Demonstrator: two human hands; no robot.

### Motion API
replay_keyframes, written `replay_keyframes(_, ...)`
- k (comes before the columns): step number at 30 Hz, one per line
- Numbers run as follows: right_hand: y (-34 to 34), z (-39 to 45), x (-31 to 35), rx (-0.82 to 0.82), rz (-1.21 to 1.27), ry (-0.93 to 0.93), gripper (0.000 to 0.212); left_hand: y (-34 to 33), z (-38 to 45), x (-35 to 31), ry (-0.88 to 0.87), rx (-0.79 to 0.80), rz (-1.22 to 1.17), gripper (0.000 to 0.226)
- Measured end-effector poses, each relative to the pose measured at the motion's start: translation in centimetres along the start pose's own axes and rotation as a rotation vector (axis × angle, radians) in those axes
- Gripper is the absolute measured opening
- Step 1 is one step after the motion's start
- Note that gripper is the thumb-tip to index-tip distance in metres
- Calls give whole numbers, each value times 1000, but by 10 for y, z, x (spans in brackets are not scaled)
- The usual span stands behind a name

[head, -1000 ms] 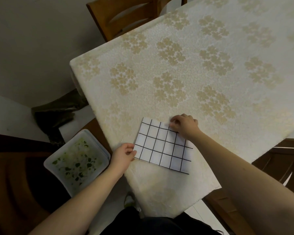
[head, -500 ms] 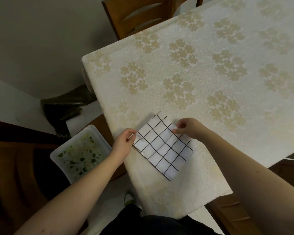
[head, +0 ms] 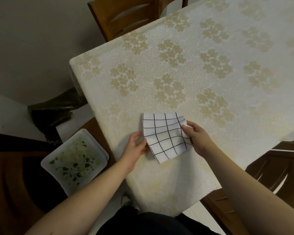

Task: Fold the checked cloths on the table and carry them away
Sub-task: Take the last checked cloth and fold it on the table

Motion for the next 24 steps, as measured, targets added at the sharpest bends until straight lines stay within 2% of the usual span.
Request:
replay_keyframes(5, 12, -12, -11, -39, 22, -20, 33, 0, 15, -8, -24, -33, 93, 52)
replay_keyframes(8, 19, -18, -14, -130, -5, 4, 37, 1, 23, -14, -76, -14, 192, 46)
replay_keyframes(12, 28, -25, -14, -217, -81, 70, 55, -2, 26, -22, -116, 11, 224, 38)
replay_keyframes(14, 29, -29, -10, -222, -92, 94, 59, -6, 26, -28, -132, 34, 234, 44)
replay_keyframes(17, 27, -35, -4, -214, -100, 122, 59, -16, 24, -38, -177, 42, 310, 55)
replay_keyframes(24, 30, -45, 3, -230, -104, 168, 48, -26, 21, -56, -292, 5, 532, 36)
Point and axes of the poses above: each hand's wrist, its own z-axis towards the middle knuckle, its own y-axis out of the back of the hand, x = y × z, the point moved 6 cm from there along z, towards the middle knuckle, and after that the axes turned 8 degrees about -y, right-handed, at the moved point
